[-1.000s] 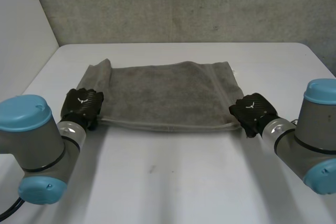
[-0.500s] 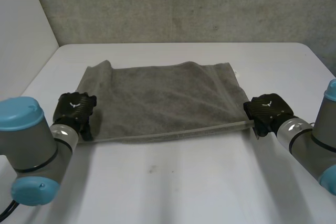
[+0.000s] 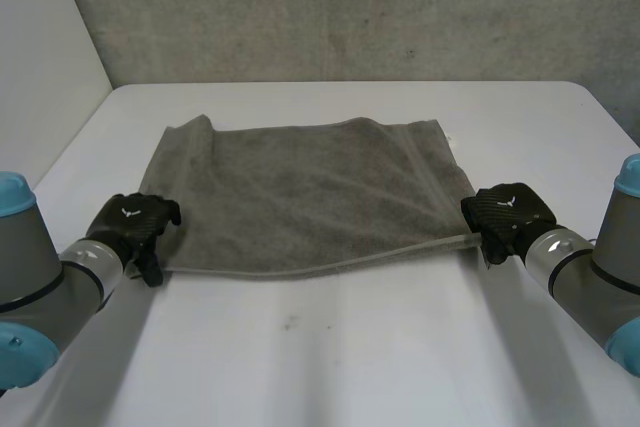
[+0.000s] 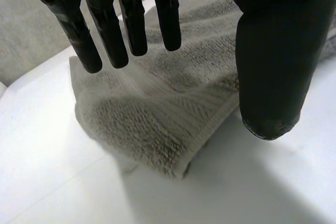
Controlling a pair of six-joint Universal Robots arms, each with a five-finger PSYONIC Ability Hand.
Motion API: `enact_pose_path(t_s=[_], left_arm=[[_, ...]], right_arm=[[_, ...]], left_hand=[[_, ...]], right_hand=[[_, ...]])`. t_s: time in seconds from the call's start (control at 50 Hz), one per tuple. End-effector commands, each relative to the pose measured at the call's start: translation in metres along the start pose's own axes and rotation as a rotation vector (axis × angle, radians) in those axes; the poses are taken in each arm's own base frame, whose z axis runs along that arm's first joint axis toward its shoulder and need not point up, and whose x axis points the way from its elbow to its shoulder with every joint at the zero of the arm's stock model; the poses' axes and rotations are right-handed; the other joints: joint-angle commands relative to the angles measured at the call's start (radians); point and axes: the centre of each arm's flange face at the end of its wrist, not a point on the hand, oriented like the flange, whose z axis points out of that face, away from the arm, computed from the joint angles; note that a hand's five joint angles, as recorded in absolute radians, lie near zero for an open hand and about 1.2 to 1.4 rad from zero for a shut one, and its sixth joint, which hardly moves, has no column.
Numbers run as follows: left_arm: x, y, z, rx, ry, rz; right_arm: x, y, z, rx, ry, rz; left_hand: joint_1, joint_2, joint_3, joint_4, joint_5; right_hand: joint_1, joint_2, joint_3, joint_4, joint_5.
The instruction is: Fold the towel.
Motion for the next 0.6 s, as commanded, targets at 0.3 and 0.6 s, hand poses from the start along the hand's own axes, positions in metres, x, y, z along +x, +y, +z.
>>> enact_pose_path(t_s=[0.3,0.6], left_arm=[[-0.013,0.002,0.019,0.088,-0.07,-0.008],[-0.012,-0.052,-0.034,0.254,-0.098,0.041]], right_arm=[[0.0,0.001,0.001,-0.003,0.002,0.0],[0.018,-0.033,-0.016,0.079,0.063,-0.025]], left_hand=[[0.913,0.911,0.911,0.914,0.913],[0.913,0.911,0.911,0.914,0.913]], right_hand=[[0.043,0.065,0.058,0.048,0.038],[0.043,0.065,0.058,0.048,0.038]])
